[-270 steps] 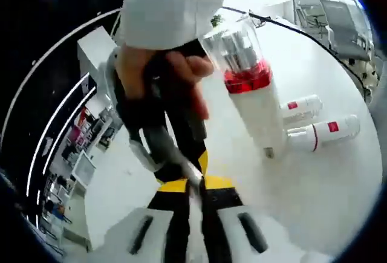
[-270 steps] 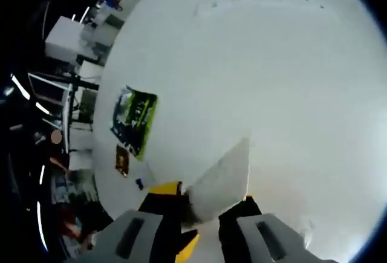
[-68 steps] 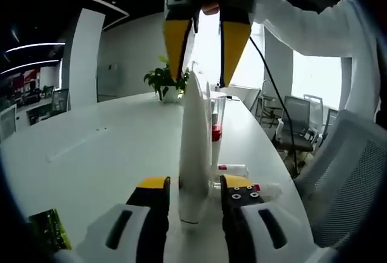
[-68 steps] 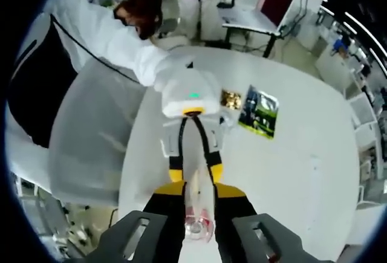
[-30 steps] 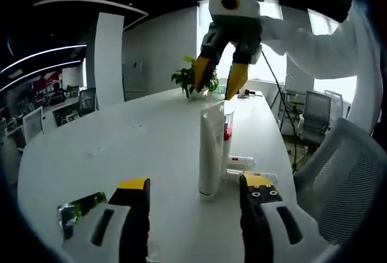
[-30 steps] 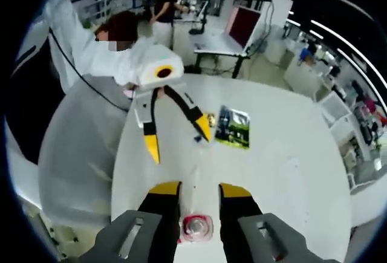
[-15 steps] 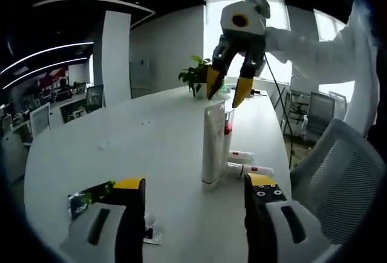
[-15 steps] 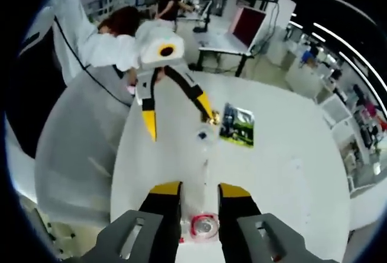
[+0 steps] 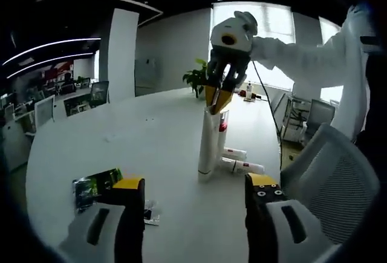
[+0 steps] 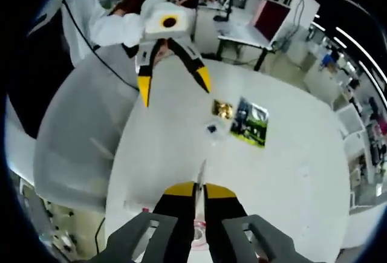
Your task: Arrange the skincare products in the storage area until every visible bottle or jar stands upright without overlapping.
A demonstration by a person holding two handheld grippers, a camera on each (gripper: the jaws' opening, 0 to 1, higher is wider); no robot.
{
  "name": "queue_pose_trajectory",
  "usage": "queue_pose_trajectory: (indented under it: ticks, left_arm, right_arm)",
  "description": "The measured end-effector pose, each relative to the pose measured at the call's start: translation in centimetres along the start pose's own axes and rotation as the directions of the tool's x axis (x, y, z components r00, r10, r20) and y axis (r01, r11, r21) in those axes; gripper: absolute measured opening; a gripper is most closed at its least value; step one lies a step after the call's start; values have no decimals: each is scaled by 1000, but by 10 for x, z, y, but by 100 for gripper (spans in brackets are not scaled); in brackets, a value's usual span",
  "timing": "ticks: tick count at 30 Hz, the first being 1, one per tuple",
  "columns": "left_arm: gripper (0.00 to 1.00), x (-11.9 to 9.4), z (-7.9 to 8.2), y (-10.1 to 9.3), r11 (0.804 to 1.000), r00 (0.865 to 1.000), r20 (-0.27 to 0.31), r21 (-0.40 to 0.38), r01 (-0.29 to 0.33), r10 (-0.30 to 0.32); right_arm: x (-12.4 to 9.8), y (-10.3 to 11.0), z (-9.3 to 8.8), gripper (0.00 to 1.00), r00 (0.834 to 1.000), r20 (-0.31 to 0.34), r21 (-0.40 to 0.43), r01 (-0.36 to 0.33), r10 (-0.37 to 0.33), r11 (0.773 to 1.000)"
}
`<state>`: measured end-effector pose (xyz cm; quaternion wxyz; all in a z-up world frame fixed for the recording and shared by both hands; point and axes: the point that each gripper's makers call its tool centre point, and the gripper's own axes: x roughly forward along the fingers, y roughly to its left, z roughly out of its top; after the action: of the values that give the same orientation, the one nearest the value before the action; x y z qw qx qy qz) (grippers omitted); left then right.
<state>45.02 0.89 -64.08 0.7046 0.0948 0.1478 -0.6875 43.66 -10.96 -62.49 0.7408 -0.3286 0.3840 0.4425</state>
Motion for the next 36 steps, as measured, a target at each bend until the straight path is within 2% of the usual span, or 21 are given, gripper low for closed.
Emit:
queue_pose_trajectory:
  ticks: [2, 4, 15, 18, 20, 21, 22, 24, 29, 33, 36]
  left_arm:
    - [64, -3, -2, 0, 1000, 1000, -2, 5, -4, 4]
    - [64, -5, -2, 0, 1000, 1000, 1, -5, -8, 8]
    - [65, -8, -6, 1, 1000, 1000, -7, -17, -10, 10]
    - [64, -11, -5, -4, 997, 1000, -1, -77, 17, -18]
    - [65, -14, -4, -4, 996, 1000, -1, -85, 10, -10]
    - [66, -16, -4, -4, 997, 1000, 3, -80, 2, -2]
    - [68, -17, -3, -3, 997, 1000, 4, -79, -5, 5]
    - [71, -20, -2, -3, 997, 1000, 8, -82, -10, 10]
    - [75, -22, -3, -6, 997, 1000, 10, -70, -14, 15]
    - [80, -25, -3, -11, 997, 1000, 13, -79, -7, 8]
    - [84, -30, 0, -10, 996, 999, 28, -83, -25, 27]
  right_arm:
    - [0, 1, 1, 0, 1000, 7, -56, -16, 17, 998]
    - [0, 0, 0, 0, 1000, 4, -19, -14, 14, 1000]
    - [-11, -1, 5, 1, 999, 34, 8, 4, -4, 1000]
    - [-17, 1, 5, 9, 999, 41, 30, 29, -30, 999]
    - [-23, 2, 4, 15, 996, 61, 56, 55, -58, 997]
    - [-26, 2, 3, 20, 995, 67, 70, 65, -70, 995]
    - [-29, 1, 3, 28, 992, 88, 88, 86, -94, 992]
    - [-33, 6, 2, 40, 990, 110, 123, 76, -90, 989]
    - [-38, 10, -2, 48, 980, 138, 172, 117, -142, 978]
    - [-40, 14, -2, 60, 965, 171, 227, 156, -197, 961]
    - [-41, 24, -6, 70, 959, 194, 251, 157, -208, 955]
